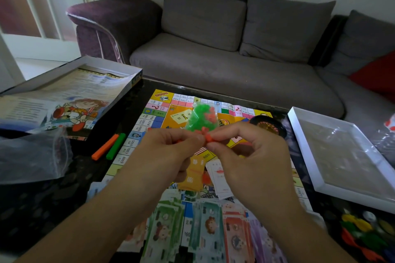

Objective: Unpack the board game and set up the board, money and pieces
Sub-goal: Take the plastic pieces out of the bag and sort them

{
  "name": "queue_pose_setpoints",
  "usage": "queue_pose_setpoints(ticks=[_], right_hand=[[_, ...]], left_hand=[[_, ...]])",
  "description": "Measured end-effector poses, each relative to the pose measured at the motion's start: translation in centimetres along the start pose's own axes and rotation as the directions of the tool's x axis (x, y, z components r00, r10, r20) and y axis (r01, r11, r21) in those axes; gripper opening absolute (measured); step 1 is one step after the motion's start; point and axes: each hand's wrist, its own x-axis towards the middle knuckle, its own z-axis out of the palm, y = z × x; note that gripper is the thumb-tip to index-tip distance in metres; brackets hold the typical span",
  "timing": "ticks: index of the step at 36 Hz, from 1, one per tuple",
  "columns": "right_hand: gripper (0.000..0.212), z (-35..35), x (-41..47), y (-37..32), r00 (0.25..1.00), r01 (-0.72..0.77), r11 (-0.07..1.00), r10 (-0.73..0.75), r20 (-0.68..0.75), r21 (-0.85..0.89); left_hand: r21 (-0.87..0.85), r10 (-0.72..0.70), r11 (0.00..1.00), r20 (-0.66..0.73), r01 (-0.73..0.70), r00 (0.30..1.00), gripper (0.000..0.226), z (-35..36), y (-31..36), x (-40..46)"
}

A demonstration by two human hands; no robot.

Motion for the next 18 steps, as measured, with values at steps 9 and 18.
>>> queue_pose_setpoints(ticks=[9, 18], right_hand=[[0.016, 1.8, 0.1, 2.7, 0.999, -0.05, 0.971, 0.047, -0.016, -0.232], [0.019, 1.3, 0.3, 3.4, 0.988, -0.132, 0.988, 0.138, 0.071, -0.084]], left_hand=[[-0.04, -0.285, 0.959, -0.119, 0.282, 0.951, 0.022, 0.9, -2.1, 1.9], [0.1, -0.214, 0.974, 0.096, 0.205, 0.972, 0.018, -1.0, -1.6, 2.2]])
